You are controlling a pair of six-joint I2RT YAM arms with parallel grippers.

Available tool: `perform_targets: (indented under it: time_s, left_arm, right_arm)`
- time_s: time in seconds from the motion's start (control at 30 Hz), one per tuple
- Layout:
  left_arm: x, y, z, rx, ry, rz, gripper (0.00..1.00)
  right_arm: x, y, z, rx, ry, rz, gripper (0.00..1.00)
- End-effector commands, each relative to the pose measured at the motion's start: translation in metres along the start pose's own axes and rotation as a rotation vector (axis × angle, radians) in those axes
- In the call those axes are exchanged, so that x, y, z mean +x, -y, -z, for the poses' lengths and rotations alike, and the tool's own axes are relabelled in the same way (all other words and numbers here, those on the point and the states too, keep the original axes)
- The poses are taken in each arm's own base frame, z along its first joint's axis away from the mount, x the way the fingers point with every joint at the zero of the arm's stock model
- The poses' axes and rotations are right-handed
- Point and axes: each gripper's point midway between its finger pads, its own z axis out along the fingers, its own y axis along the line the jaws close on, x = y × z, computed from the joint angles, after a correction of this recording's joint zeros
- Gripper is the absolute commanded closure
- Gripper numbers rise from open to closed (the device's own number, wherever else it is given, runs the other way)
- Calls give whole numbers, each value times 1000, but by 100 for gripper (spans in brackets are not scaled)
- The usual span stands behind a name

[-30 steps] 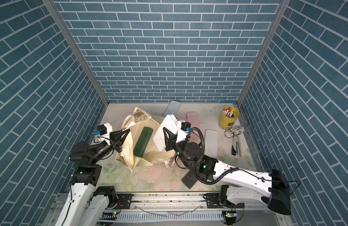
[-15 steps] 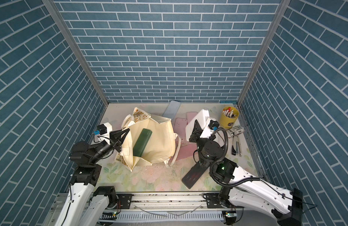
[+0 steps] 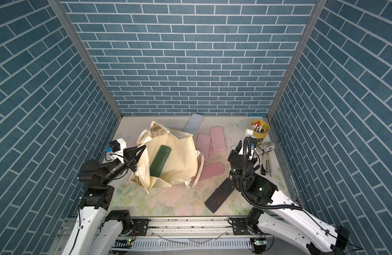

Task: Take out the pencil case from the canvas bag
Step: Place the pencil case at the center of the board.

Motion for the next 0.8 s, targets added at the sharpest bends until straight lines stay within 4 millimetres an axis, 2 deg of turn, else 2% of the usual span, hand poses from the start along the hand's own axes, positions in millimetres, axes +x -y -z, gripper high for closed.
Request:
perform_targets:
  time_s: [0.0, 0.17, 0.4, 0.43, 0.53, 0.63, 0.77]
  left_arm:
    - [-17, 4, 2, 4, 38, -34, 100]
    - [-17, 2, 1, 1, 36, -28, 100]
    - [-15, -2, 0, -20, 28, -19, 100]
    - [-16, -2, 1, -23, 27, -18, 100]
    - [-14, -4, 2, -41, 21, -15, 100]
    - [-15, -9, 3, -75, 25, -14, 100]
    - [-16, -14, 4, -108, 21, -9, 100]
  right_arm:
    - [-10, 18, 1, 66, -28, -32, 100]
    - [6, 26, -7, 94, -139, 10, 100]
    - [39, 13, -30, 40, -358, -8, 100]
    - [42, 8, -32, 7, -385, -19, 100]
    - [53, -25, -32, -180, -459, -51, 100]
    - [65, -57, -22, -351, -550, -72, 100]
    - [105, -92, -3, -551, -734, -83, 100]
